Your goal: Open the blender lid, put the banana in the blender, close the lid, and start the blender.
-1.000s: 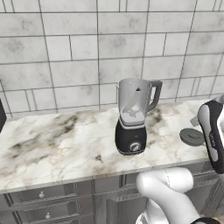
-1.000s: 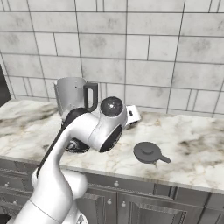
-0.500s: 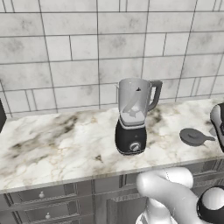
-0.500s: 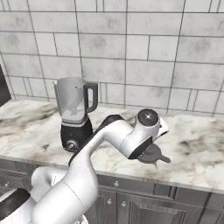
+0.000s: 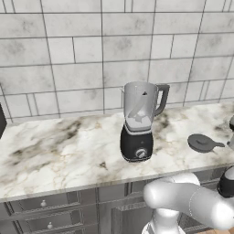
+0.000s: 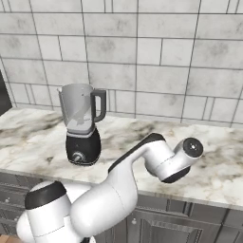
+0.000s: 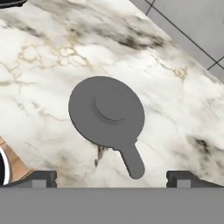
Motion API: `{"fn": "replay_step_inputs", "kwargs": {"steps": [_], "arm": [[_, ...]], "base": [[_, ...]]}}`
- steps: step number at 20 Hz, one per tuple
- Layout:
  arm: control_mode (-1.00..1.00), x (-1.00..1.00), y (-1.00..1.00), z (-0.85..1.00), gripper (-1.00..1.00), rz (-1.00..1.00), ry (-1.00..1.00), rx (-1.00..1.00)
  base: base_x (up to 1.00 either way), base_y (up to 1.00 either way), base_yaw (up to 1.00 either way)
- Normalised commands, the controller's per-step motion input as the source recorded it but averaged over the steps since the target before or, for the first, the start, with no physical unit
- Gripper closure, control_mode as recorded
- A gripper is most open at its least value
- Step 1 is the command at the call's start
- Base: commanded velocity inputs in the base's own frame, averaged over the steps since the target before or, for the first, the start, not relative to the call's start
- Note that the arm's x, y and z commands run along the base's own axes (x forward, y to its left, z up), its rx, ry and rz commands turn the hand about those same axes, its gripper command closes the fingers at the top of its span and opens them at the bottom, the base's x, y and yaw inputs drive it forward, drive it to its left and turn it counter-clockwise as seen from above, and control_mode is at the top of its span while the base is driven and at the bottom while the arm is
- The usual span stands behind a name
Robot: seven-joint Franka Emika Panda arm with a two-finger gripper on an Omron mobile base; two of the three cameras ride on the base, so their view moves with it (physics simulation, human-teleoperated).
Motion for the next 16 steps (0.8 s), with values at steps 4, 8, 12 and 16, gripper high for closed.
{"fn": "replay_step_inputs", "kwargs": {"steps": [4, 8, 12, 16], "arm": [[-1.00, 0.09, -0.21, -0.41, -1.00, 0.20, -0.02, 0.00], [-1.00, 0.05, -0.11, -0.26, -1.00, 0.17, -0.09, 0.00], [-1.00, 0.12, -0.29, -0.09, -1.00, 0.19, -0.10, 0.00], [-1.00, 0.21, 0.20, -0.49, -1.00, 0.04, 0.02, -0.08]], "base": [[0.00, 0.00, 0.00], [0.00, 0.00, 0.00], [0.00, 0.00, 0.00], [0.00, 0.00, 0.00]]}}
